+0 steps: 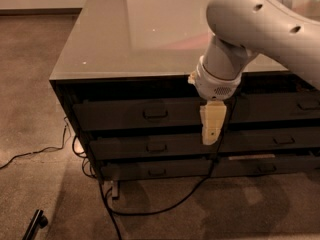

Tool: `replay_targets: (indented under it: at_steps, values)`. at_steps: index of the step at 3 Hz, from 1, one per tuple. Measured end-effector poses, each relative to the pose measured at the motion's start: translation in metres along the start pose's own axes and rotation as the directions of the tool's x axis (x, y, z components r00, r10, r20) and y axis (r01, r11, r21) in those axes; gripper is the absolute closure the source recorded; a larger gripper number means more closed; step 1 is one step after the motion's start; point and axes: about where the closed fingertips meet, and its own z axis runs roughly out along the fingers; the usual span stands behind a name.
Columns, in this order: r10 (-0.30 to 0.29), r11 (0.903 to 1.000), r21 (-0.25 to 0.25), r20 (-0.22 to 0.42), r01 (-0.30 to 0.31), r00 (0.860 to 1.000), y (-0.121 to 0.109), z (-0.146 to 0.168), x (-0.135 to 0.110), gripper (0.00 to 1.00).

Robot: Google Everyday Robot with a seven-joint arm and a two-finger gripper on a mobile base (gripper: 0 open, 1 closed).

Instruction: Open top drawer

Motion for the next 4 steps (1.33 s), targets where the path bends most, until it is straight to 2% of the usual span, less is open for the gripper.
replay_targets:
  at_steps: [1, 3, 4]
  values:
    - [0.054, 0.9985, -0.008, 0.044, -0.054, 0.998, 0.002, 0.017, 0.006, 0.00]
    - [0.043, 0.9974, 0.047, 0.197, -0.054, 0.979, -0.023, 0.054, -0.011, 0.00]
    - [0.050, 0.9965, 0.056, 0.196, -0.062, 0.979, -0.019, 0.055, -0.002, 0.00]
